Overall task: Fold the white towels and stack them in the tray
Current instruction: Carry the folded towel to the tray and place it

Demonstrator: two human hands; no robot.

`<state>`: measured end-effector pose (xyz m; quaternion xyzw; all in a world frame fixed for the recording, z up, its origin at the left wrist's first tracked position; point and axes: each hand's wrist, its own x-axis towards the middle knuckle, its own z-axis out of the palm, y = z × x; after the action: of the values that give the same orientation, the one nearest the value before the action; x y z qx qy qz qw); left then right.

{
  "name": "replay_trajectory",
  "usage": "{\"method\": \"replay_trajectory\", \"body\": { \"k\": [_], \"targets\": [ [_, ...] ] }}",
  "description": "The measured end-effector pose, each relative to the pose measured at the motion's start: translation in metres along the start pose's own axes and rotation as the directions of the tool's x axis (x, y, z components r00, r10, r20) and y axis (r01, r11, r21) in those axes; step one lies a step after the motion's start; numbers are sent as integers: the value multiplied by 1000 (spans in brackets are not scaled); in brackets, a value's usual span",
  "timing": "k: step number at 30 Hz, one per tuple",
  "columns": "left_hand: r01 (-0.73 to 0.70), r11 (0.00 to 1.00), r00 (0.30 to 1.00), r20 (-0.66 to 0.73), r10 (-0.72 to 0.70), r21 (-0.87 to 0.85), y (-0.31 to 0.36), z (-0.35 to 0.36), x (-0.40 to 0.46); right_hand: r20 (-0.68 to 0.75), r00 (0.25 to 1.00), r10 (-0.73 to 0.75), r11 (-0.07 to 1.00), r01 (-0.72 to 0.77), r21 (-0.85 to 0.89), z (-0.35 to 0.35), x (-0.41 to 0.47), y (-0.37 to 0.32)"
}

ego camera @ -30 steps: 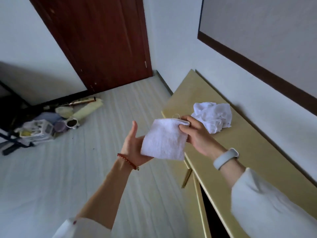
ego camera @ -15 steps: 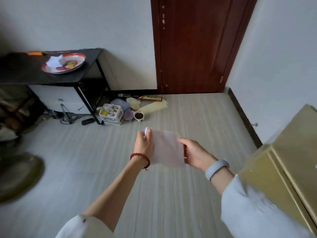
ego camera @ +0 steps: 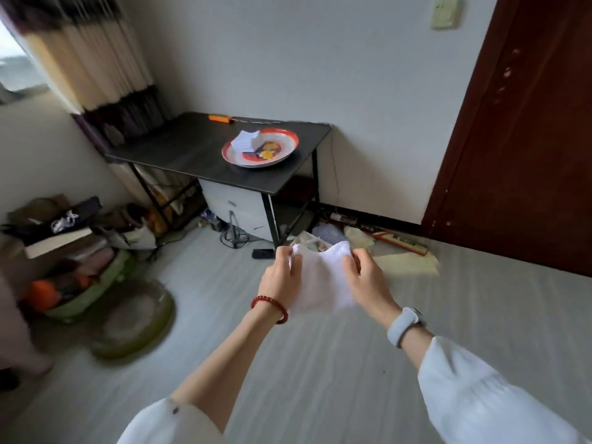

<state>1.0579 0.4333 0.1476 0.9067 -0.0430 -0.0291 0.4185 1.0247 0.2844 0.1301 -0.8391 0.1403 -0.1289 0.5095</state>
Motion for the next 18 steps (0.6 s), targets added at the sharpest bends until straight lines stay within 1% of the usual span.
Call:
{"method": "replay_trajectory", "body": {
  "k": [2, 4, 7, 10, 12, 14, 18],
  "targets": [
    [21, 999, 999, -39, -19, 32, -3, -17, 58, 12, 1000, -22, 1000, 22, -18, 23, 57, -18],
    [54, 997, 992, -121, -48, 51, -9, -36, 109, 48, 997, -58, 998, 59, -4, 50, 107, -35],
    [112, 992, 967, -235, -94, 63, -26, -63, 179, 88, 992, -94, 995, 93, 19, 95, 172, -61],
    [130, 988, 945, -312, -98, 82, -47, -88, 252, 108, 983, -151, 988, 151, 5, 146, 238, -79],
    [118, 987, 945, -319, -76, 113, -64, -103, 308, 111, 979, -170, 985, 174, -25, 182, 286, -88],
    [109, 987, 952, -298, -70, 117, -82, -117, 365, 104, 979, -175, 982, 181, -54, 218, 333, -95],
    [88, 992, 981, -178, -71, 87, -107, -145, 482, 82, 990, -118, 988, 125, -86, 285, 428, -109]
  ]
}}
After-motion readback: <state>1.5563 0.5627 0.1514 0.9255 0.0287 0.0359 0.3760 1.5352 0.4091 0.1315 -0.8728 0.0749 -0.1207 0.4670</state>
